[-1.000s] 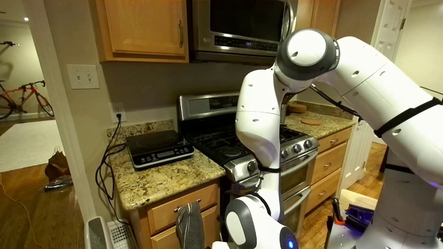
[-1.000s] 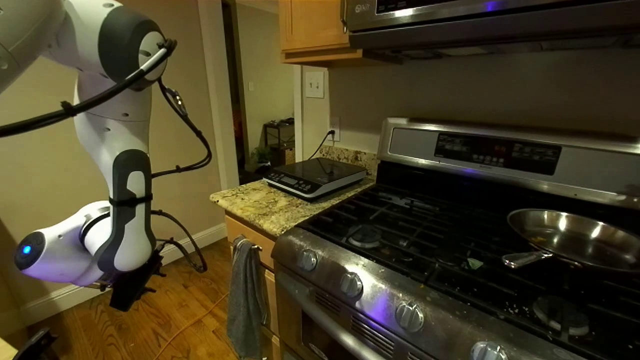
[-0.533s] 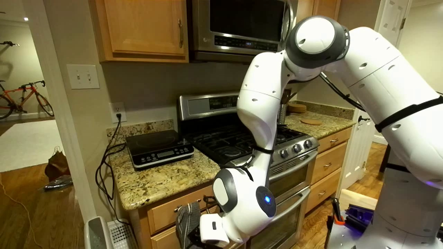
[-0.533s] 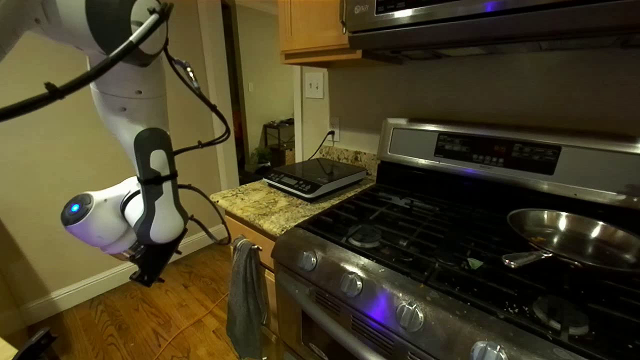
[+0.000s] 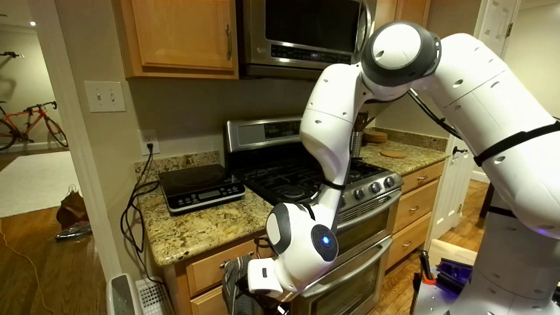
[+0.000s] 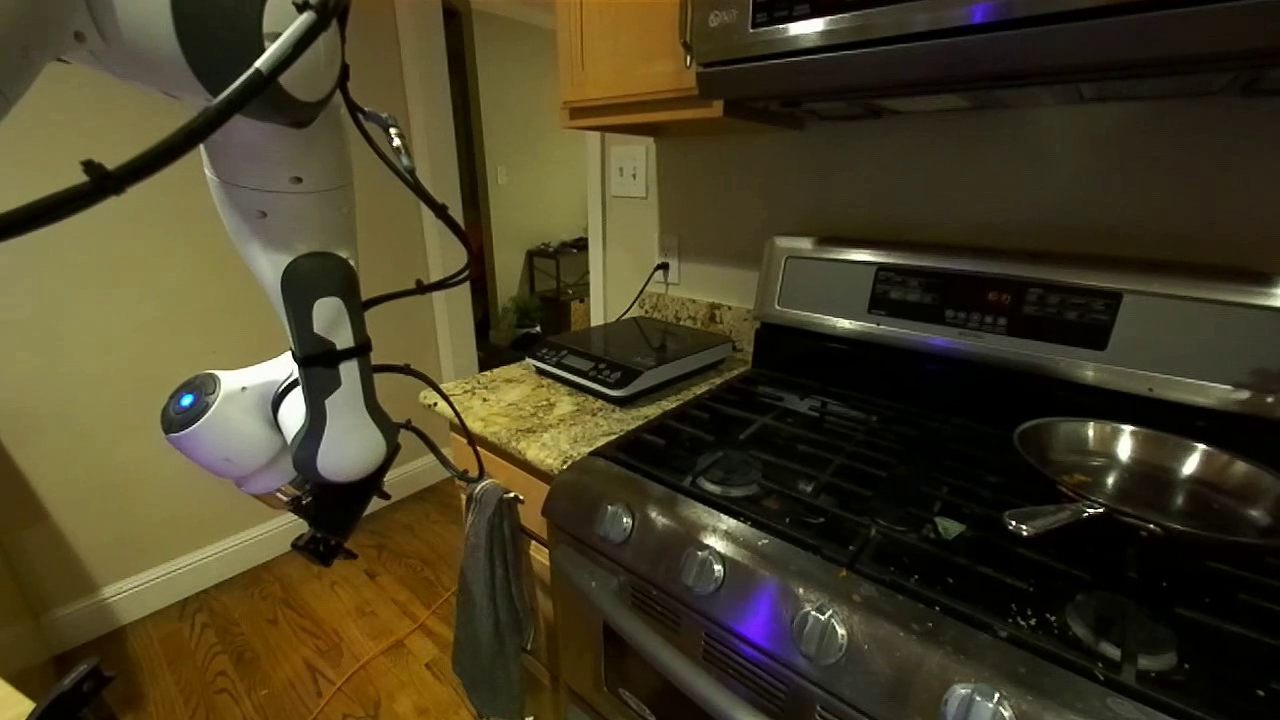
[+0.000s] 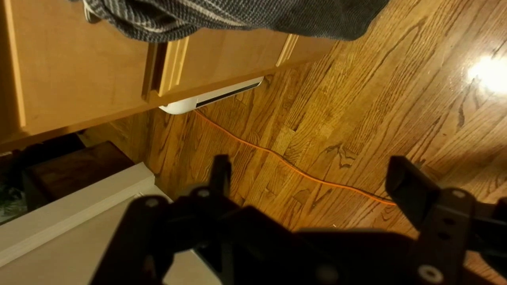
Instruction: Open the first top drawer
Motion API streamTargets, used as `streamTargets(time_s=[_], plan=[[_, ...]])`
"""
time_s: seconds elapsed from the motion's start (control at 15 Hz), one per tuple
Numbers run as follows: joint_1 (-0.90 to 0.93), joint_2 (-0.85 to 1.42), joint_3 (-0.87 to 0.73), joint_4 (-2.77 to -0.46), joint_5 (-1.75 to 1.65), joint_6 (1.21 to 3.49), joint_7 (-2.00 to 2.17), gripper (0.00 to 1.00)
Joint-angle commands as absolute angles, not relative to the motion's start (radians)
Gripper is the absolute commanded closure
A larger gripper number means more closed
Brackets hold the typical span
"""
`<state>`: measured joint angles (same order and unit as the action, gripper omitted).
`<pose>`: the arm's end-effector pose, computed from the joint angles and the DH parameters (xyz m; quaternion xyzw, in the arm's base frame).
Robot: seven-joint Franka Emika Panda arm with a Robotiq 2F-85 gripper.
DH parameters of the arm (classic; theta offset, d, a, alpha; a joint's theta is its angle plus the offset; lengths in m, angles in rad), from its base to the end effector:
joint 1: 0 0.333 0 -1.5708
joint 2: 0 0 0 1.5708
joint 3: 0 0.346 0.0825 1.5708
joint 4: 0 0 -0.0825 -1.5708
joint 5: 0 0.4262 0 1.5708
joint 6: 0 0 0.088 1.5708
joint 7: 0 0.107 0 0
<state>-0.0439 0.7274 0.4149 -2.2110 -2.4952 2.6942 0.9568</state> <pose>0.4284 0.2277 0.0359 0.6334 0.7171 0.2326 0.1747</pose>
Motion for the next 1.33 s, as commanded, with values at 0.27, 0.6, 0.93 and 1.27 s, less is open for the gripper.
streamTargets(time_s=[0.27, 0.6, 0.93, 1.27], plan=[[-0.074, 0.754, 0.403, -2.184, -2.474, 2.682, 0.918, 0.0], [-0.091, 0.749, 0.327, -2.14, -2.418, 2.646, 0.877, 0.0], [-0.116, 0.752, 0.303, -2.103, -2.387, 2.622, 0.886, 0.0], [-0.116, 0.759, 0.291, -2.078, -2.373, 2.572, 0.906, 0.08]])
